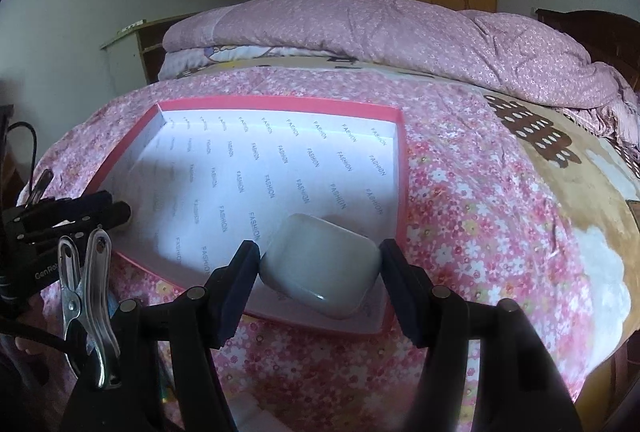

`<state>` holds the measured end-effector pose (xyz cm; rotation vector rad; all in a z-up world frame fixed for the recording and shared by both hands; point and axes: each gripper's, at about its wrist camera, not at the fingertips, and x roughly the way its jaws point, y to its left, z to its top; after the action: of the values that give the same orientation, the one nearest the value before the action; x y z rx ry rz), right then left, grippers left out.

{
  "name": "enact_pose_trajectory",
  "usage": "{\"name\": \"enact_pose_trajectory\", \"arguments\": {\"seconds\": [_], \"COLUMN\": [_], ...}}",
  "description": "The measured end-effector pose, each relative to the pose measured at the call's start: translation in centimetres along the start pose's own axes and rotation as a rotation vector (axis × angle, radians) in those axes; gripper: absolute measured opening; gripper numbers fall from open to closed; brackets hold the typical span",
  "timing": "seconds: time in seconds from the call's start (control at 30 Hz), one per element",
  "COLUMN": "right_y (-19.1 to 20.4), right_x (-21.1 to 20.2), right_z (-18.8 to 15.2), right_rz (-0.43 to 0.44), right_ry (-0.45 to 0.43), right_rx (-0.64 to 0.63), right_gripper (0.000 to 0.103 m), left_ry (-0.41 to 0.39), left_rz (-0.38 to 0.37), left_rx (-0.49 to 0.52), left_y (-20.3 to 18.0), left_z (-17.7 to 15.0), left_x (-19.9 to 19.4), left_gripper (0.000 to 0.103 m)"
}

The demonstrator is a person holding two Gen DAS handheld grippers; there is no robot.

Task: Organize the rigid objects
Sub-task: 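Lower the disc and earbud case into the tray and open both grippers, then move the right gripper to the white plug adapter and grasp it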

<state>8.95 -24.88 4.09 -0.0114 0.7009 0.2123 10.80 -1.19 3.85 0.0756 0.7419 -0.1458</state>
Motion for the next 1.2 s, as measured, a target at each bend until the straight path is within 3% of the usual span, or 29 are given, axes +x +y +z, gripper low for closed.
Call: {"name": "enact_pose_trajectory", "arguments": {"seconds": [0.07, 0.2, 0.83, 1.2], "right_y": [-0.2, -0.6, 0.3, -0.3], "right_x": [-0.1, -0.5, -6.3, -9.1], "right_z": [0.0, 0.0, 0.6, -3.3], "right_rz": [0.014, 0.036, 0.058, 0.041], "right_ry": [0.001, -0.004, -0.081, -0.035], "right_rx": [0.014, 0.049, 0.009, -0.012], "right_gripper": [0.063, 0.067, 0.07, 0.07], "left_ry": [0.001, 0.0, -0.04, -0.018], "left_rz": [-0.007, -0.03, -0.075, -0.089], "left_rx": [0.002, -0.009, -0.071, -0.096], "left_y": [-0.2, -0.2, 0.4, 1.4], "left_z": [0.0, 0.0, -1.2, -3.2], "left_x": [0.0, -0.5, -6.0, -8.0], "left_gripper": [0.057, 0.061, 0.061, 0.061]}}
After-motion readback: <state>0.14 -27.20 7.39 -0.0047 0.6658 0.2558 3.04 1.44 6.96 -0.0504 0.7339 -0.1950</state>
